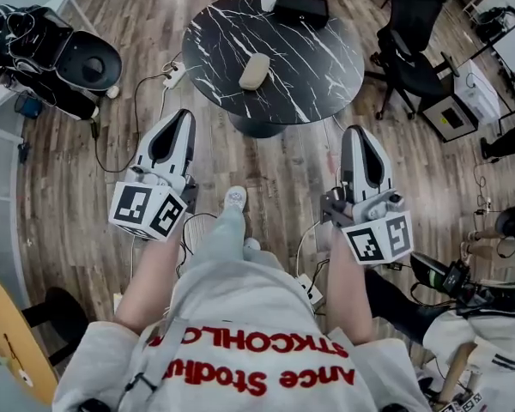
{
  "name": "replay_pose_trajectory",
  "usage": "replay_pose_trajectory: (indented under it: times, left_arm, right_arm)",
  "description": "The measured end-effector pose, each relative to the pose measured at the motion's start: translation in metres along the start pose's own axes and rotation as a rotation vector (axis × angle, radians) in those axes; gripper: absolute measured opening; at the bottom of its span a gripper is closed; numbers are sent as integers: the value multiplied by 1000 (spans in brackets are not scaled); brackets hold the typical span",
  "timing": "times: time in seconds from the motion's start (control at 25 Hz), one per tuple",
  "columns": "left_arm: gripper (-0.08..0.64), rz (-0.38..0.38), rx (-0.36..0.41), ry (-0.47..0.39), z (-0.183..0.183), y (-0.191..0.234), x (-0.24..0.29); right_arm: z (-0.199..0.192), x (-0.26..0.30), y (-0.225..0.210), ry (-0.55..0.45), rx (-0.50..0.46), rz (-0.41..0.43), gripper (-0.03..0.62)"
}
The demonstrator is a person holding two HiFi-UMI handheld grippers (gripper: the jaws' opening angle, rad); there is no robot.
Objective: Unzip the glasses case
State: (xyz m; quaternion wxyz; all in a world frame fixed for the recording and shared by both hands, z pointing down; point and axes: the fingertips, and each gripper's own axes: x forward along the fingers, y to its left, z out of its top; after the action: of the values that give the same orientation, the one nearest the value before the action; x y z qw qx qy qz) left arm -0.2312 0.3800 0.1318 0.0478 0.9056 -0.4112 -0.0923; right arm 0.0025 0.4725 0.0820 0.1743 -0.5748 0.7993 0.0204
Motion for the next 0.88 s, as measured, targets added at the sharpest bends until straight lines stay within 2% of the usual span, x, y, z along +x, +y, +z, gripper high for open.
replay_pose_trajectory:
  times: [0.28,0.56,0.72,0.88]
  left_arm:
    - [6,-17,-13,20,-13,41,89]
    - [6,-51,-5,39,-14,97,186]
    - [6,-71,-4,68,-20,121,230]
    - [6,-58,-15,112,-39,139,267]
  right_arm:
    - [-20,78,-47,46,-5,14,17]
    - [-38,171,-93,51,-18,18,17]
    - [-45,206,-114,76,-53,20,17]
    - [-55,230,-147,98,-58,6,17]
